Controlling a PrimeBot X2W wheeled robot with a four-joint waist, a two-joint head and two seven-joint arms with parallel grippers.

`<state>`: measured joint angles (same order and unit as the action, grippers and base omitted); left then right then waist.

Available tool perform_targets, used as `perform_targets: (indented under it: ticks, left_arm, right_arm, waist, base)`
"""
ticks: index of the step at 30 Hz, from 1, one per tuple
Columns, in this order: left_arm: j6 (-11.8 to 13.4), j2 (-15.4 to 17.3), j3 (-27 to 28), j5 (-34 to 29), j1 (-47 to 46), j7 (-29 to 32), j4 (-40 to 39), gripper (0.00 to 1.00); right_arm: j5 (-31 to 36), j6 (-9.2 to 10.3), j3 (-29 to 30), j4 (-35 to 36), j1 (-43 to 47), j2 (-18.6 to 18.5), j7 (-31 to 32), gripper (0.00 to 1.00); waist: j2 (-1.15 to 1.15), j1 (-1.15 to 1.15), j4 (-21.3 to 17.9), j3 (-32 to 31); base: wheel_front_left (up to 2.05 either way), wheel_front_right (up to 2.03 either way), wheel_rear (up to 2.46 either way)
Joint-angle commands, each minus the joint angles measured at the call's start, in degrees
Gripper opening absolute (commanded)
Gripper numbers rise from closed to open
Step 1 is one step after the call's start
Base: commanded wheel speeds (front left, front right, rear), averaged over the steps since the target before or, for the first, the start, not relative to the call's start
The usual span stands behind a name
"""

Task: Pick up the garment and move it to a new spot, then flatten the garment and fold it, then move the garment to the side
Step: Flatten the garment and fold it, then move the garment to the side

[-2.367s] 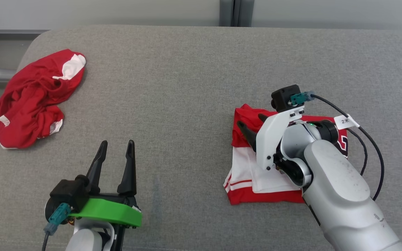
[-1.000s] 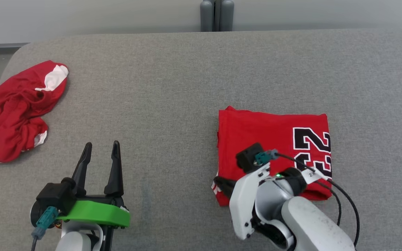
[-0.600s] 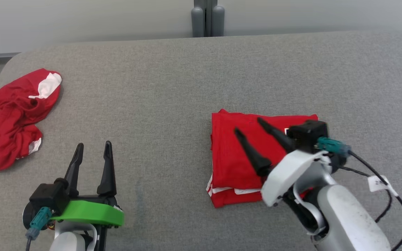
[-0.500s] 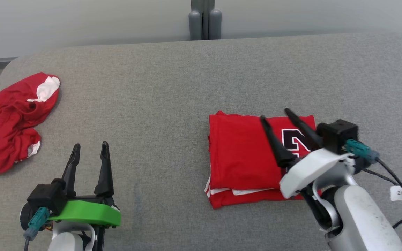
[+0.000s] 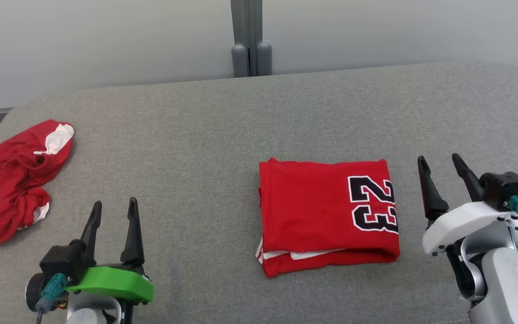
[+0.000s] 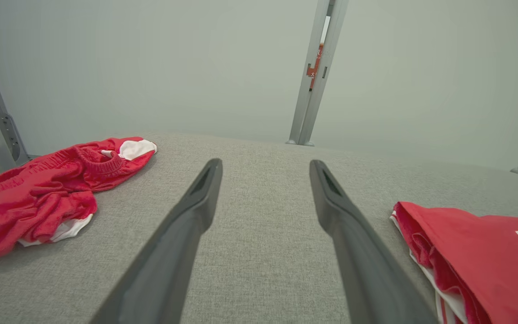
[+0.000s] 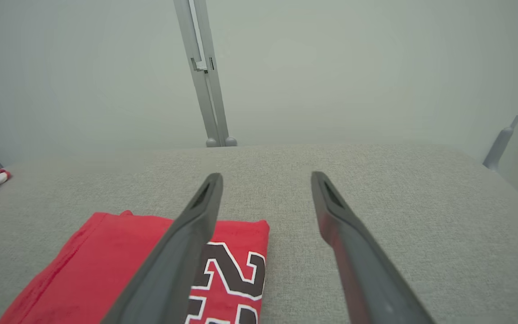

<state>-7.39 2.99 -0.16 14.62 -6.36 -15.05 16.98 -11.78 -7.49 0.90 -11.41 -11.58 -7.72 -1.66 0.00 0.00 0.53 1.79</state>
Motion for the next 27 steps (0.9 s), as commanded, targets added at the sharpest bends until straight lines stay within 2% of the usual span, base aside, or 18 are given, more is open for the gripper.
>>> perform_targets:
  ticks: [1, 13, 27]
  left_arm:
    - [-0.1, 0.1, -0.1, 0.0, 1.1, -0.1, 0.2, 1.00]
    - [-0.1, 0.0, -1.0, 0.9, 2.5, -0.1, 1.2, 1.00]
    - [-0.1, 0.8, -1.3, 1.0, 2.4, -0.1, 0.7, 1.00]
  right_arm:
    - [-0.4, 0.00, 0.0, -1.2, -0.6, -0.6, -0.8, 1.00]
    - [-1.9, 0.00, -1.7, -9.6, -2.0, -1.9, -5.5, 1.00]
    - [-2.2, 0.00, -2.7, -13.2, -2.6, -1.3, -7.4, 1.00]
  waist:
    - [0.00, 0.00, -0.6, -1.0]
    - [0.00, 0.00, -1.4, -2.3]
    - [0.00, 0.00, -1.7, -2.2]
  base:
    - [0.00, 0.00, 0.00]
    - [0.00, 0.00, 0.00]
    - [0.00, 0.00, 0.00]
